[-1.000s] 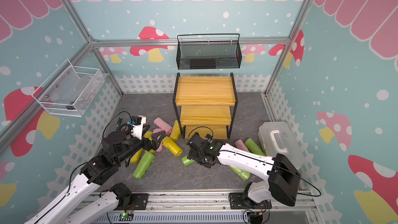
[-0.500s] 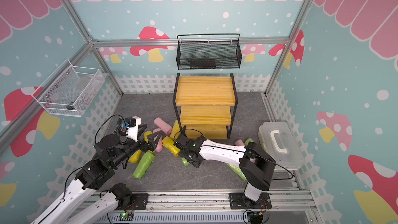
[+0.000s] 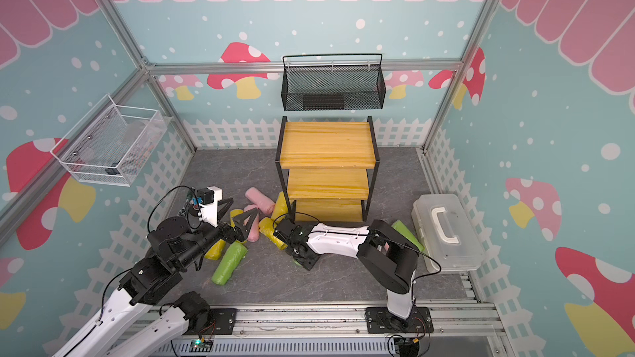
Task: Sort the rolls of trash bags by color and place them on the shelf
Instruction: Pick up the roll of trash bags from the center of the board.
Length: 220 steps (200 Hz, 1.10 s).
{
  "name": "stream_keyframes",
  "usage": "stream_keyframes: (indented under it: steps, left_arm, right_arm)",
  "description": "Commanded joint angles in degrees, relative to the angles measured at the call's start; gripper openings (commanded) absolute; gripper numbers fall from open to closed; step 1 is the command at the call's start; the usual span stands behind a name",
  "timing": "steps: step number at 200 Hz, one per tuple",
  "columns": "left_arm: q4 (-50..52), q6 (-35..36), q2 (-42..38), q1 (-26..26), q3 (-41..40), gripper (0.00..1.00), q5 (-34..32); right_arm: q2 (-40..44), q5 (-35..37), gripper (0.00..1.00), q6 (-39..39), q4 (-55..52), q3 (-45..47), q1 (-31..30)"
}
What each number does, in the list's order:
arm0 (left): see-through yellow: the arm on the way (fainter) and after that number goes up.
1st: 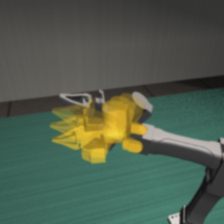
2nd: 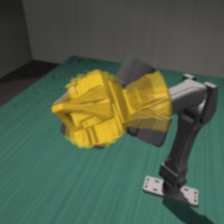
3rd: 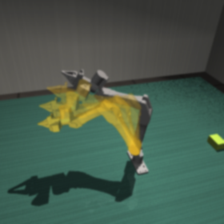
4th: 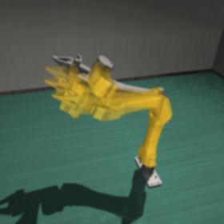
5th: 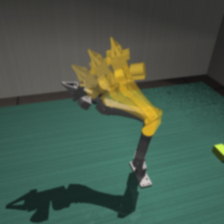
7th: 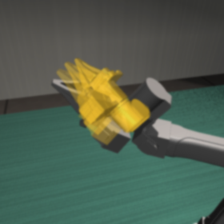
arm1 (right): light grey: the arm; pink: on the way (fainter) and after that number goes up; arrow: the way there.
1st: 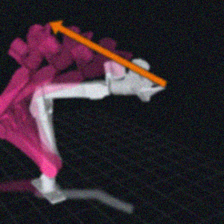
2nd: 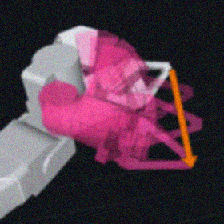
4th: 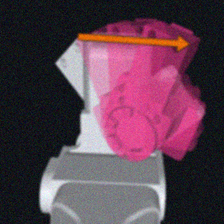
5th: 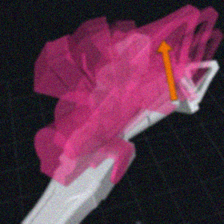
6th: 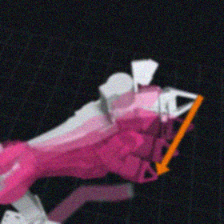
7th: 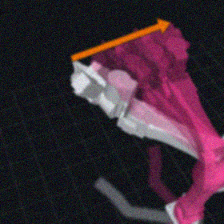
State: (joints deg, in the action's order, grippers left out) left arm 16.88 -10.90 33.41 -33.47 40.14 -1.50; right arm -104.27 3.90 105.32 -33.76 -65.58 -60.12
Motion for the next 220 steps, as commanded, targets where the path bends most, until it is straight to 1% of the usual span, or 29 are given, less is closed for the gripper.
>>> stream_keyframes:
  steps: [1, 17, 29, 37, 62, 80, 87, 102, 113, 123, 130, 139, 153, 160, 173, 186, 195, 220]
  left_arm:
    - [-0.65, 0.37, -0.55, -0.20, -0.57, 0.99, -0.34]
    - [-0.21, 0.22, -0.76, -0.23, -0.48, 0.99, -0.11]
    - [-0.13, 0.09, -0.89, -0.30, -0.64, 0.99, 0.21]
    - [-0.17, 0.00, -1.12, -0.28, -0.59, 0.99, 0.29]
    - [-0.03, -0.13, -0.95, -0.25, -0.59, 0.99, 0.44]
    - [0.70, -0.64, -0.83, -0.28, -0.25, 0.99, 1.00]
    - [1.44, -1.02, -0.75, -0.28, 0.13, 0.99, 1.47]
    - [4.29, -2.80, -0.33, -0.28, 1.73, 0.99, 3.72]
    - [6.59, -4.78, 0.47, -0.32, 3.30, 0.99, 6.41]
    - [7.92, -6.83, 1.76, -0.27, 4.80, 0.99, 11.09]
    - [7.88, -8.08, 2.83, -0.28, 5.49, 0.99, 15.55]
    - [6.36, -9.77, 4.19, -0.28, 5.99, 0.99, 21.59]
    - [1.00, -12.36, 5.41, -0.61, 5.05, 0.98, 30.82]
    - [-1.65, -13.64, 5.44, -1.23, 4.34, 0.97, 33.24]
    - [-5.03, -14.60, 5.09, -3.08, 3.56, 0.97, 35.52]
    - [-6.18, -14.81, 4.95, -4.97, 3.66, 0.97, 36.22]
    - [-6.50, -15.02, 5.20, -5.98, 4.12, 0.96, 36.82]
    - [-6.93, -16.35, 6.75, -8.03, 5.88, 0.96, 37.27]
  right_arm:
    - [-0.22, -0.42, 0.55, 1.41, -0.07, 3.16, -0.53]
    - [1.19, -0.13, 0.48, 1.34, 0.72, 6.13, -0.59]
    - [2.47, 0.62, 0.48, -0.20, 0.28, 7.47, -0.61]
    - [3.30, 1.37, 0.45, -1.44, -0.85, 7.77, -0.61]
    - [6.72, 3.52, 0.22, -6.62, -3.96, 8.67, -0.53]
    - [10.99, 5.08, 0.08, -13.07, -7.99, 8.65, -0.51]
    - [13.46, 5.53, 0.00, -16.01, -9.80, 8.69, -0.53]
    - [20.05, 6.67, 0.00, -22.49, -12.60, 9.22, -0.74]
    - [25.97, 6.41, 0.00, -29.57, -12.39, 11.09, -0.79]
    - [31.66, 5.15, 0.00, -35.92, -11.69, 13.71, -0.70]
    - [35.90, 3.19, 0.00, -41.52, -9.53, 15.67, -0.70]
    - [41.60, -0.73, 0.00, -48.59, -6.90, 18.02, -0.79]
    - [50.13, -6.47, 0.00, -54.88, -5.91, 20.94, -0.72]
    - [53.99, -7.88, 0.00, -56.48, -7.58, 21.44, -0.68]
    - [59.86, -9.92, 0.00, -59.35, -10.61, 21.10, -0.70]
    - [63.01, -12.63, 0.00, -62.22, -12.00, 18.64, -0.69]
    - [63.74, -14.87, 0.00, -64.08, -12.12, 16.07, -0.66]
    - [60.45, -19.89, 0.00, -69.53, -12.87, 6.75, -0.68]
